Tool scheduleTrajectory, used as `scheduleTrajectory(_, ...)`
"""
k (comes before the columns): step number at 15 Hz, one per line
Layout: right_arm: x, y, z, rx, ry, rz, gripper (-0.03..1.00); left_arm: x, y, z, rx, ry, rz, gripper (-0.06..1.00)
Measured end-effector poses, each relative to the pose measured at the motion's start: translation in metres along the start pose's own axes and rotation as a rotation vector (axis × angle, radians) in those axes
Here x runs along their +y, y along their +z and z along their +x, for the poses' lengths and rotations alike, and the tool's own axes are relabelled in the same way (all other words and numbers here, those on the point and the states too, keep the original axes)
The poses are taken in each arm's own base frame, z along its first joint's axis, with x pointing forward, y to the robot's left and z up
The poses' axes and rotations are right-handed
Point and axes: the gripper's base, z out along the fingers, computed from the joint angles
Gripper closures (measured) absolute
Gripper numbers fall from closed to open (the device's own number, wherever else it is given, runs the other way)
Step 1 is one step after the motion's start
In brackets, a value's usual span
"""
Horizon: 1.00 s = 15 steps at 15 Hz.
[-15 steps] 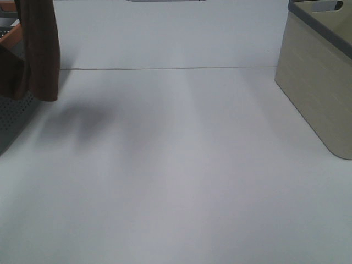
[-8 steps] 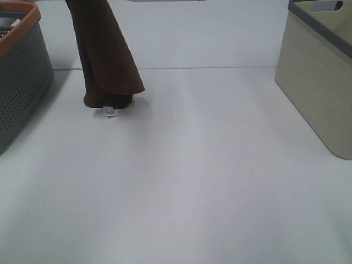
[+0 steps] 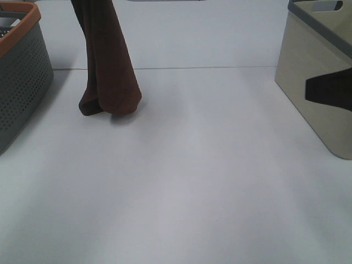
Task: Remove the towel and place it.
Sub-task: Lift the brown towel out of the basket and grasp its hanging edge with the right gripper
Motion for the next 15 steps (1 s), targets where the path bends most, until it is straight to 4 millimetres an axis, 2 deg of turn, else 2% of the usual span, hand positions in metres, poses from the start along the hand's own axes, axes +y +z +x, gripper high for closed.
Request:
scheduleTrajectory(2,0.002,0.031,-0.001,0.07,-0.051,-0.053,0.37,-0.004,0.008,-0.002,-0.005,0.009,0.001,0.94)
scheduleTrajectory(3,0.005,0.038,-0.002,0.08,-0.077,-0.058,0.37,-0.005,0.01,-0.003,-0.005,0.011,0.002,0.94)
scheduleTrajectory(7,0.033,0.109,-0.017,0.136,-0.232,-0.054,0.37,-0.007,0.014,-0.004,-0.009,0.0,0.006,0.94)
scheduleTrajectory(11,0.054,0.165,-0.029,0.173,-0.273,-0.103,0.45,-0.01,0.015,-0.004,-0.008,-0.047,0.033,0.94)
scheduleTrajectory(15,0.092,0.201,-0.034,0.167,-0.334,-0.18,0.46,-0.013,0.019,-0.005,-0.004,-0.11,0.046,0.94)
